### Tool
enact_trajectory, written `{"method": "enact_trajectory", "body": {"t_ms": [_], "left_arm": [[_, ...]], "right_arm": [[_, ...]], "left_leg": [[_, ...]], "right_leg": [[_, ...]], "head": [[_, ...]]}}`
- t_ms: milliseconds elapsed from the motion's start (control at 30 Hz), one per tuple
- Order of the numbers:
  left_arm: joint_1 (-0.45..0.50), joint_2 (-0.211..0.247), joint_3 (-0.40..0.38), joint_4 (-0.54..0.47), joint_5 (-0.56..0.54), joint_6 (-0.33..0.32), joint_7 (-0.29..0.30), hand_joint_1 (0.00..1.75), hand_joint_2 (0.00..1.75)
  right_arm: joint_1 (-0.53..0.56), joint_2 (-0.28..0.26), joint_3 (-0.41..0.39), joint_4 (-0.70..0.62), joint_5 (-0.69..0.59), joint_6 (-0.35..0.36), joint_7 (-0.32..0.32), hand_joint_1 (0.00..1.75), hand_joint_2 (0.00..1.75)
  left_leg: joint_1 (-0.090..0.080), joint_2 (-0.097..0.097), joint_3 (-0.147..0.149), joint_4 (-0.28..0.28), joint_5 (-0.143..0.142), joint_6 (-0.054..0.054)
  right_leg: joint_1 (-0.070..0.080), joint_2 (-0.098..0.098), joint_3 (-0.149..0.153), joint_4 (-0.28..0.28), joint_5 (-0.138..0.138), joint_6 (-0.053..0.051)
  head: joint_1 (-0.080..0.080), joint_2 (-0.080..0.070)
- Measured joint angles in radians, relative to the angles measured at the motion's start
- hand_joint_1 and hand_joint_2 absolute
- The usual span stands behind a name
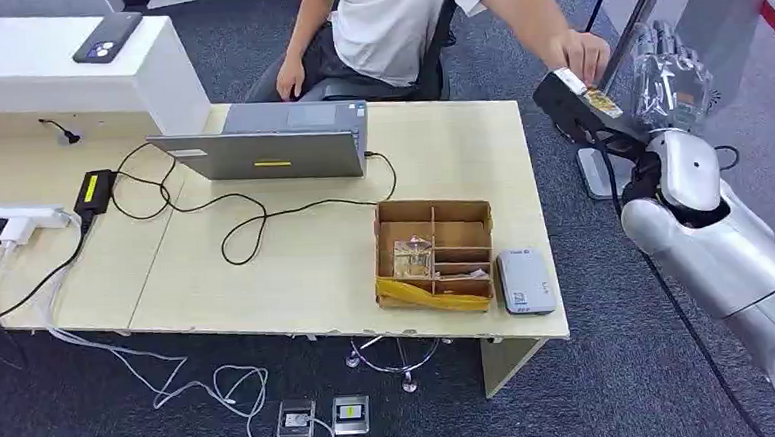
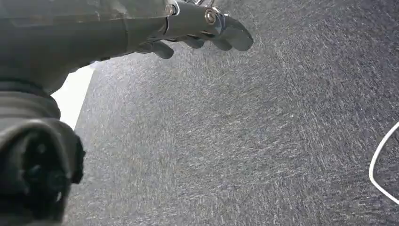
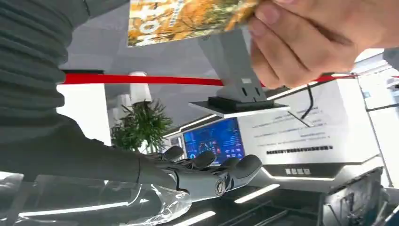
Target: Pass the card to the sensor for recognition and then transmit it.
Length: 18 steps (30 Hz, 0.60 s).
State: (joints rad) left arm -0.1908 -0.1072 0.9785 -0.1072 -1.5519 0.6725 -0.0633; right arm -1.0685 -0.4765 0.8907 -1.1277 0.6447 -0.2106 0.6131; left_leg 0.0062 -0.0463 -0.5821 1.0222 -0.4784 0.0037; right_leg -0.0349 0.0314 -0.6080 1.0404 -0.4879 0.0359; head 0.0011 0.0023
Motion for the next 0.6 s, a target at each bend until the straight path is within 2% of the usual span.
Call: {"method": "enact_trajectory", "body": {"t_ms": [200, 233, 267, 300, 600], "left_arm": [[0.005, 0.002, 0.000, 0.000, 0.001, 0.000, -0.001, 0.00, 0.00], [0.005, 0.002, 0.000, 0.000, 0.001, 0.000, -0.001, 0.00, 0.00], [0.005, 0.002, 0.000, 0.000, 0.001, 0.000, -0.001, 0.00, 0.00], [0.005, 0.003, 0.000, 0.000, 0.001, 0.000, -0.001, 0.00, 0.00], [0.010, 0.004, 0.000, 0.000, 0.003, 0.000, -0.002, 0.00, 0.00]], "right_arm": [[-0.012, 0.015, 0.036, 0.007, -0.006, -0.010, -0.008, 0.00, 1.75], [-0.013, 0.016, 0.042, 0.008, -0.006, -0.010, -0.008, 0.44, 1.75], [-0.013, 0.017, 0.046, 0.009, -0.006, -0.010, -0.009, 1.62, 1.75], [-0.015, 0.018, 0.052, 0.011, -0.008, -0.010, -0.010, 1.75, 1.75], [-0.023, 0.024, 0.085, 0.019, -0.014, -0.012, -0.017, 1.75, 1.75]], "left_leg": [[0.000, 0.000, 0.000, 0.000, 0.000, 0.000], [0.000, 0.000, 0.000, 0.000, 0.000, 0.000], [0.000, 0.000, 0.000, 0.000, 0.000, 0.000], [0.000, 0.000, 0.000, 0.000, 0.000, 0.000], [0.000, 0.000, 0.000, 0.000, 0.000, 0.000]], "right_leg": [[0.000, 0.000, 0.000, 0.000, 0.000, 0.000], [0.000, 0.000, 0.000, 0.000, 0.000, 0.000], [0.000, 0.000, 0.000, 0.000, 0.000, 0.000], [0.000, 0.000, 0.000, 0.000, 0.000, 0.000], [0.000, 0.000, 0.000, 0.000, 0.000, 0.000]], "head": [[0.000, 0.000], [0.000, 0.000], [0.000, 0.000], [0.000, 0.000], [0.000, 0.000]]}}
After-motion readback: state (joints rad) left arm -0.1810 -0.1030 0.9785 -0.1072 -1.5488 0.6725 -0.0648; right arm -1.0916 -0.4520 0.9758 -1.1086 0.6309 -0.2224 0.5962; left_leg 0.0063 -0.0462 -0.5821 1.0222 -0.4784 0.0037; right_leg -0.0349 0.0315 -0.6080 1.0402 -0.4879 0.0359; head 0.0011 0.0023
